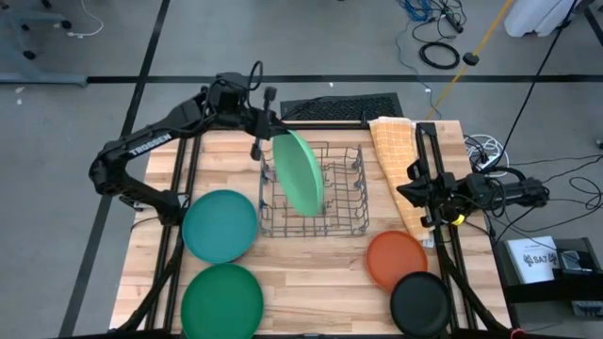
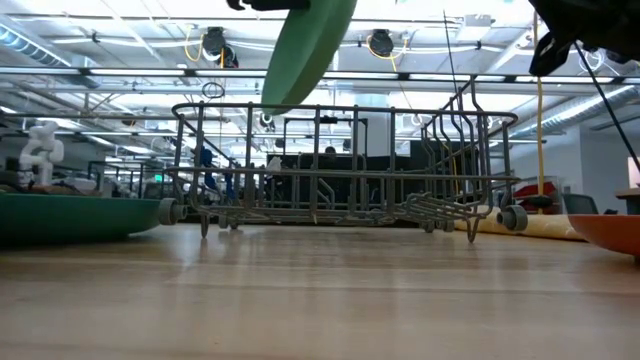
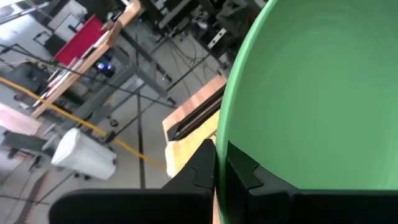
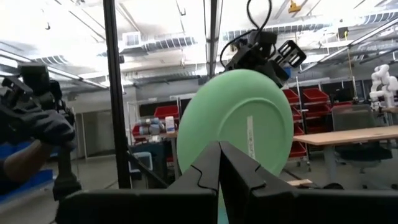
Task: Sort dishes
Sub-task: Put the light green plate in the dishwasher rack
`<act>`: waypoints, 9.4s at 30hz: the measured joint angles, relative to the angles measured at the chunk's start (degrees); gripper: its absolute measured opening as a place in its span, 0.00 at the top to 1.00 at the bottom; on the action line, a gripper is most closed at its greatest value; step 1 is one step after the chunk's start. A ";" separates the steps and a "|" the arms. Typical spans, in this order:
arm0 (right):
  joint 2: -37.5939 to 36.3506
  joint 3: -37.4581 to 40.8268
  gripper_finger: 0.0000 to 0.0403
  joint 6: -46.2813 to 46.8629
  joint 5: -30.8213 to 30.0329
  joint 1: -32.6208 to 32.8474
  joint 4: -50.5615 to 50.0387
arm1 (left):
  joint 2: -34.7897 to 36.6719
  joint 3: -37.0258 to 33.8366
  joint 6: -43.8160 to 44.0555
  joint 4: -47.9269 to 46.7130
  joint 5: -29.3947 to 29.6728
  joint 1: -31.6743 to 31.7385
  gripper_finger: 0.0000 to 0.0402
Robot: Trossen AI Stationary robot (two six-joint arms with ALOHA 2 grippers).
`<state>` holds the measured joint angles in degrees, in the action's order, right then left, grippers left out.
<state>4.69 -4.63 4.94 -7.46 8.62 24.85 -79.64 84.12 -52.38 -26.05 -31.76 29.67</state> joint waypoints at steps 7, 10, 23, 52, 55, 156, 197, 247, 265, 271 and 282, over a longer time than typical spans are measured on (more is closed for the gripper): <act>5.67 -1.75 1.00 -0.01 -0.04 0.00 0.25 | 0.00 -0.71 -0.68 0.09 -4.96 2.83 0.97; 7.99 -2.50 1.00 0.18 -0.02 0.00 0.33 | 0.00 -2.02 -0.96 0.46 -7.81 3.97 0.97; 15.73 -7.09 1.00 -0.01 -0.04 0.00 0.54 | 0.00 -13.87 -0.51 15.79 -14.83 9.50 0.97; 23.73 -10.90 1.00 0.38 -3.45 -0.04 0.66 | -6.76 -17.05 -3.65 19.68 -37.37 19.95 0.97; 23.75 -10.90 1.00 0.38 -3.45 -0.04 0.63 | -7.07 -17.05 -3.76 19.57 -37.35 19.39 0.97; 23.88 -10.85 1.00 -2.35 -4.81 -0.04 0.62 | 16.15 -26.91 -25.95 21.98 40.49 -26.23 0.97; 23.91 -10.85 1.00 -1.50 -6.21 -0.04 2.02 | 5.15 -30.99 -6.69 39.38 -26.72 11.24 0.97; 23.99 -10.87 1.00 -5.75 -6.10 -0.06 2.58 | -3.21 -30.97 -3.37 43.06 -29.82 12.05 0.96; 55.28 -42.96 0.99 -11.07 -9.01 -4.79 -18.75 | -3.21 -30.97 -3.19 43.07 -28.23 12.05 0.95; 69.75 -52.19 0.99 -9.12 -8.96 -6.82 -23.98 | -3.21 -30.97 -2.04 43.42 -27.99 12.07 0.95; 84.10 -59.70 0.99 -3.93 -8.98 -9.38 -26.48 | -3.21 -30.97 -2.54 45.28 -27.77 11.48 0.97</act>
<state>88.79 -64.33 1.01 -16.45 -0.75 -1.63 -82.85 53.15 -54.92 19.23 -59.53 41.15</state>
